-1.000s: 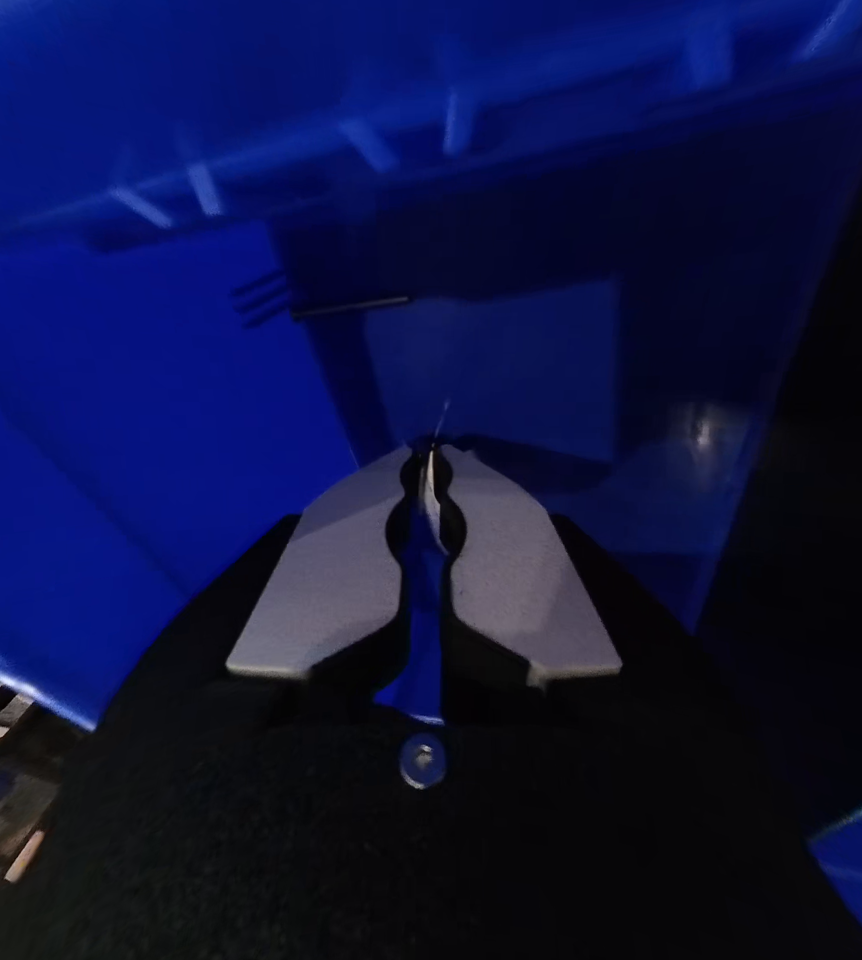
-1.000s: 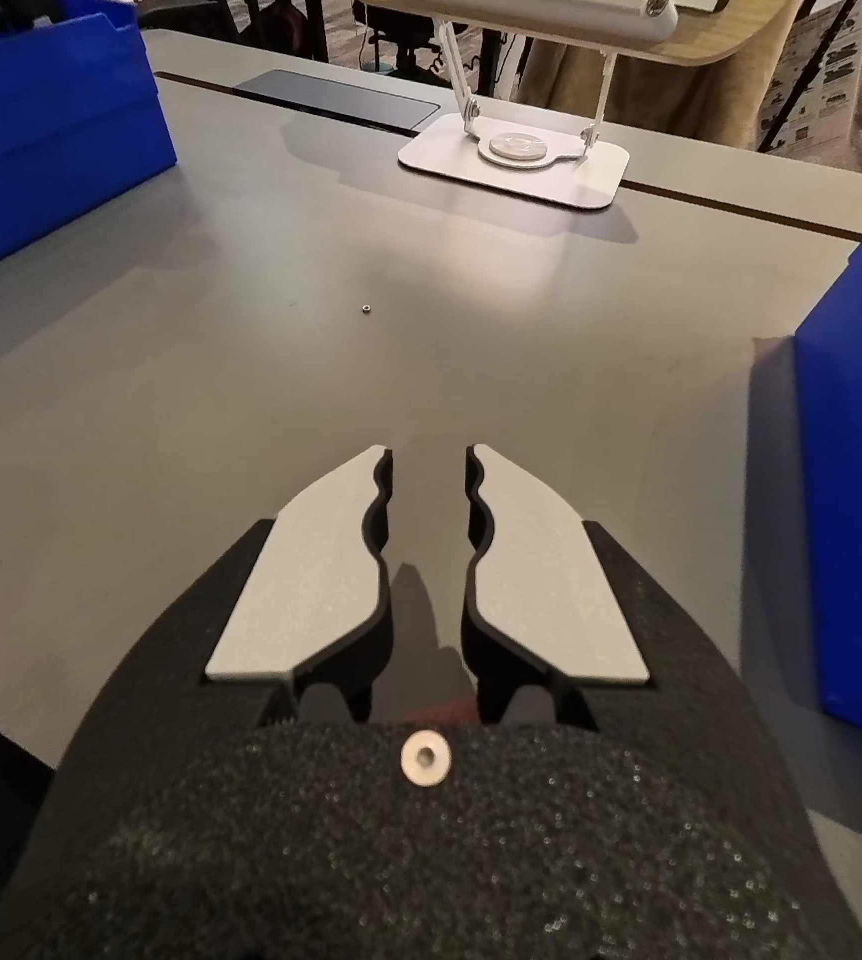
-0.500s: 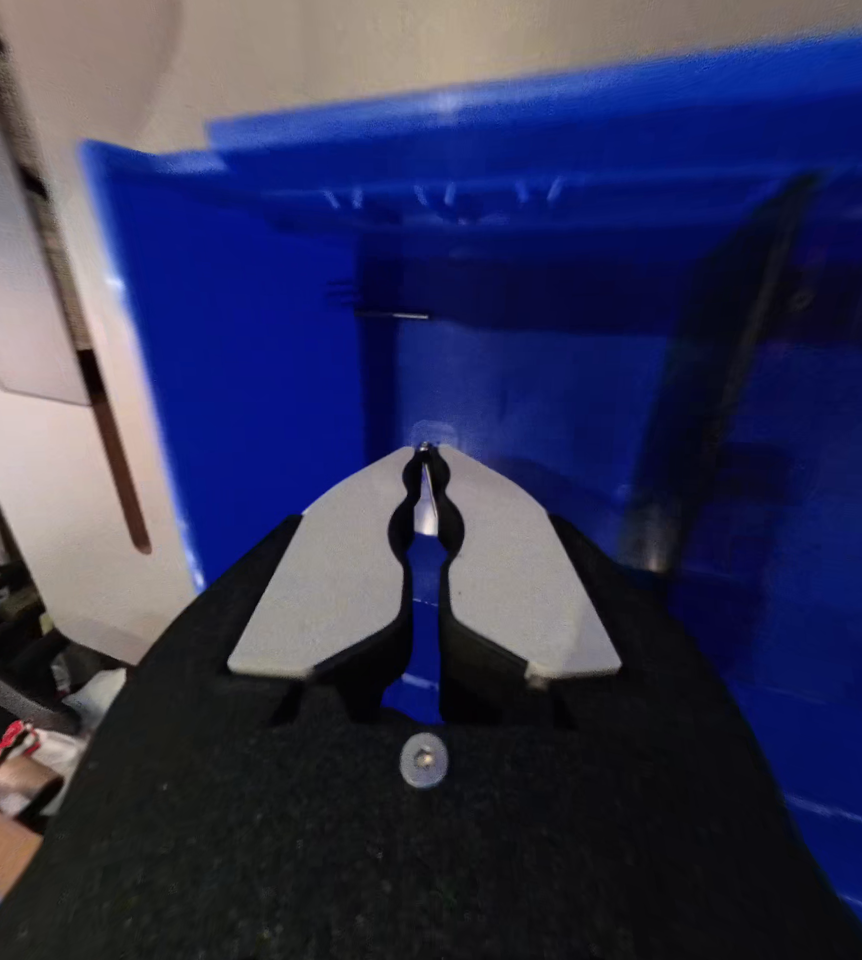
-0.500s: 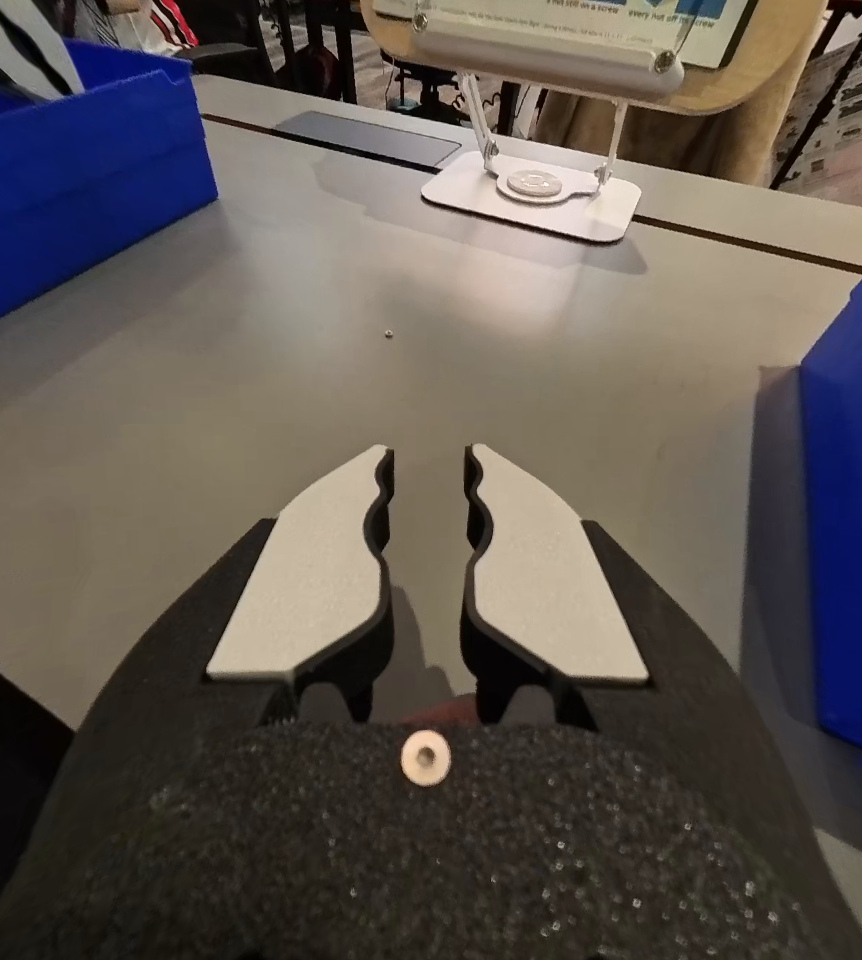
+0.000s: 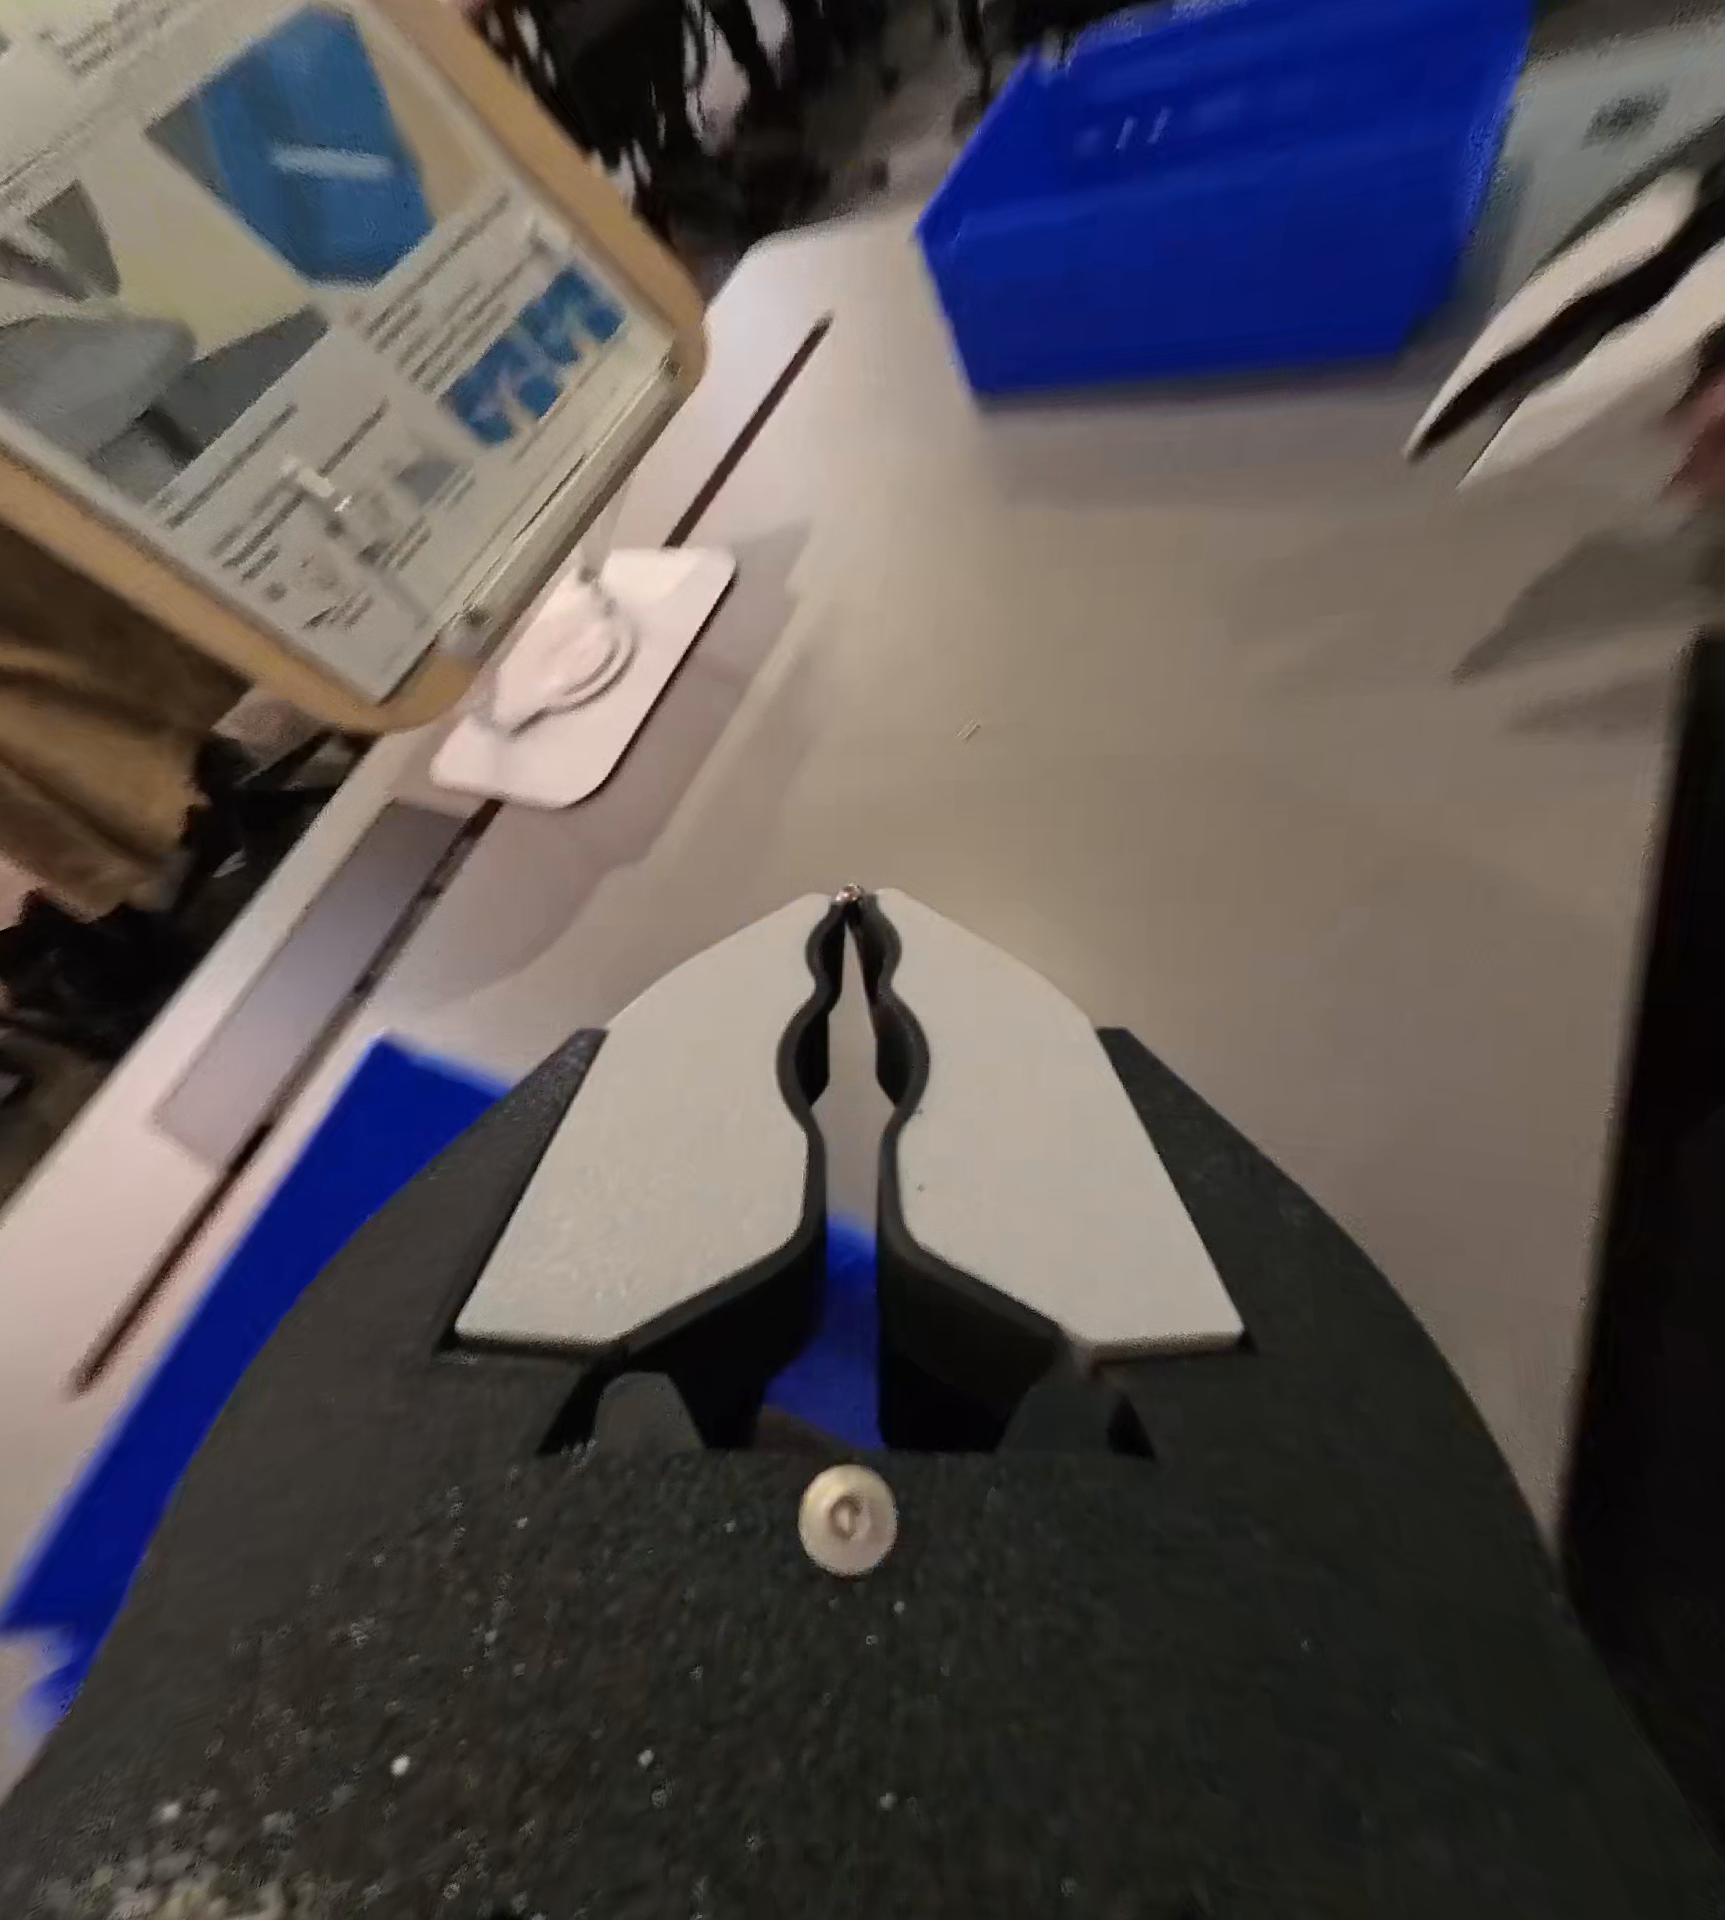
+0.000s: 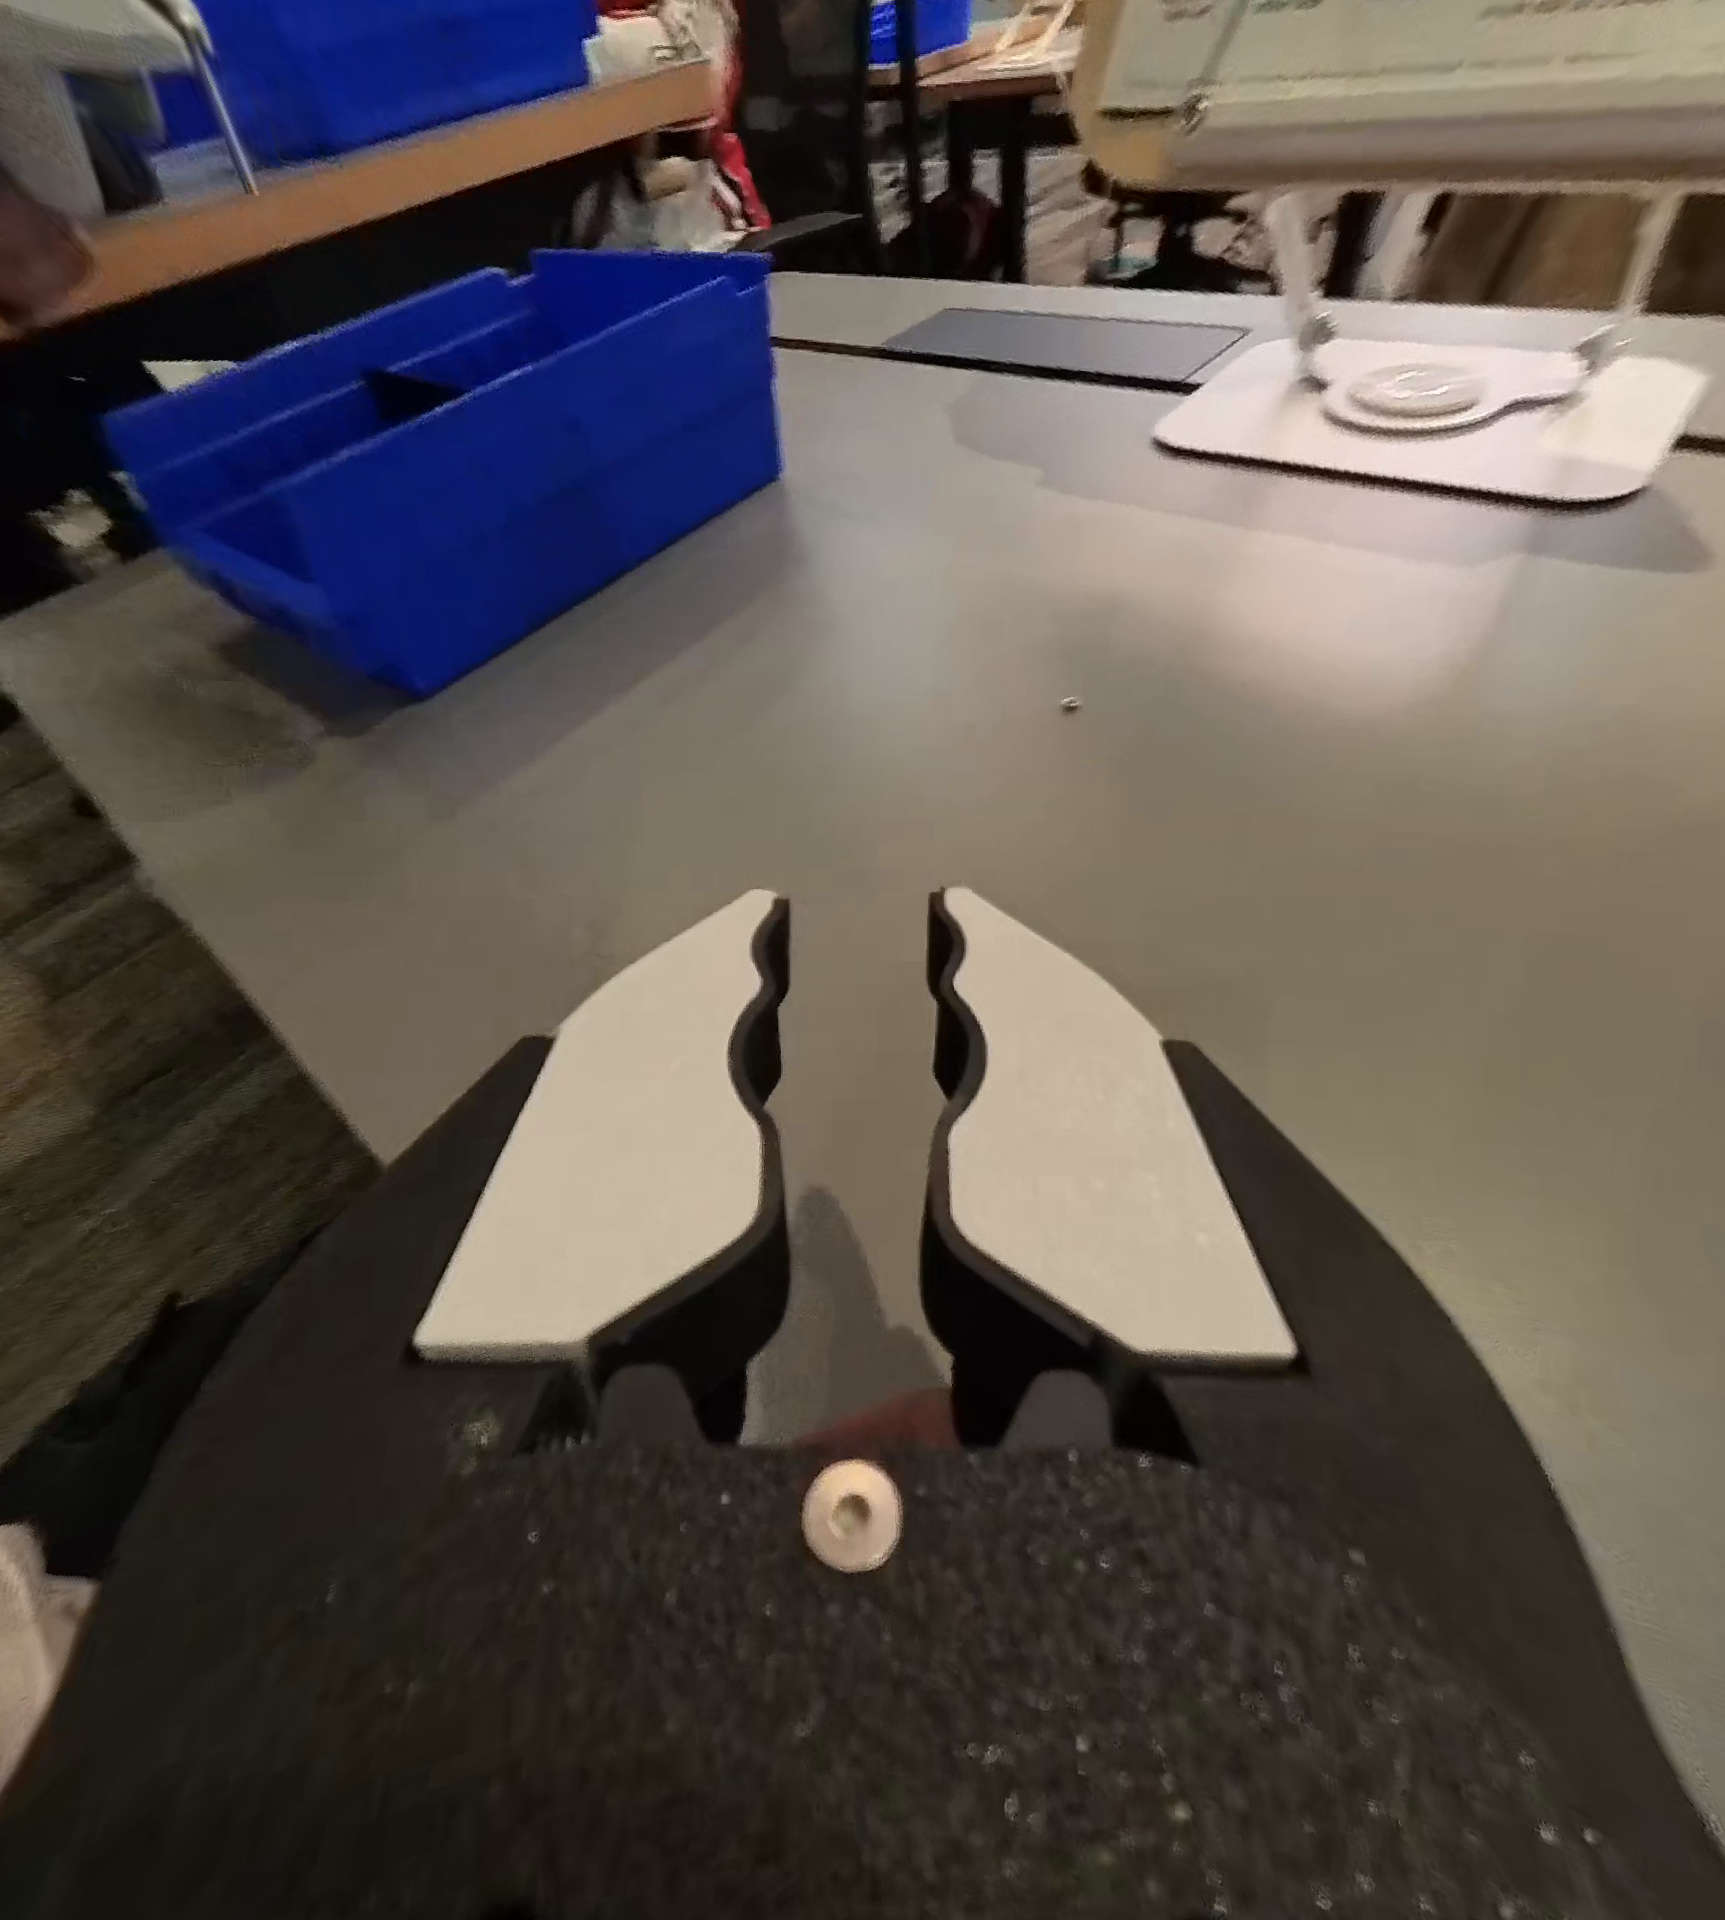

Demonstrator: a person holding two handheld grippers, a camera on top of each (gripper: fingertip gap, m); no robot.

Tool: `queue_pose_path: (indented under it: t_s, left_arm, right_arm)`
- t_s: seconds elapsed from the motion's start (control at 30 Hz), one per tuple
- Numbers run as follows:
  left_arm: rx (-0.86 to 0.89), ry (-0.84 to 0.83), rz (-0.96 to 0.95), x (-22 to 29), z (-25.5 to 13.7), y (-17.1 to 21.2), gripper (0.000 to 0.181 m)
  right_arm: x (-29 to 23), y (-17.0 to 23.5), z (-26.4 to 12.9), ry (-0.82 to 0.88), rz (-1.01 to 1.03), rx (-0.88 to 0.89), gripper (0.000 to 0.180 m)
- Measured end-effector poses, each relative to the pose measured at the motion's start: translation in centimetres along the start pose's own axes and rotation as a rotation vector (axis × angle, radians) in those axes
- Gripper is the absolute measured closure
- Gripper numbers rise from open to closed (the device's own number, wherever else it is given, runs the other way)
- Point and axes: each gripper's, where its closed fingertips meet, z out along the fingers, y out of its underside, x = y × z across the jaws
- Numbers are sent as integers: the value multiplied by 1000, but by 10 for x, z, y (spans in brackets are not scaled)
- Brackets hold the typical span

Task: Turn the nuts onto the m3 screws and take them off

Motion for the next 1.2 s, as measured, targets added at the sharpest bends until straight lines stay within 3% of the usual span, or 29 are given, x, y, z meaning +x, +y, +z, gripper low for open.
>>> queue_pose_path:
  t_s: [0.1, 0.27, 0.5, 0.7, 0.9, 1.07, 1.2]
  left_arm:
    - [90, 32, -53, 50, 27, -13, 178]
    - [261, 127, -177, 103, 75, -45, 178]
    - [428, 303, -268, 144, 108, -82, 178]
    - [439, 370, -262, 157, 116, -88, 178]
    - [421, 386, -254, 159, 120, -84, 178]
    - [282, 391, -198, 163, 122, -66, 156]
    - [189, 397, -121, 157, 117, -57, 157]
  right_arm:
    - [-13, 4, 4, -83, 32, -4, 154]
    - [-71, -20, 12, -415, -15, 81, 152]
    - [-85, -57, 20, -589, -92, 144, 159]
    - [-77, -55, 15, -609, -110, 149, 177]
    - [-71, -48, 15, -596, -128, 123, 177]
    - [-60, -40, 18, -570, -171, 52, 177]
    - [-54, -35, 20, -547, -254, -27, 177]
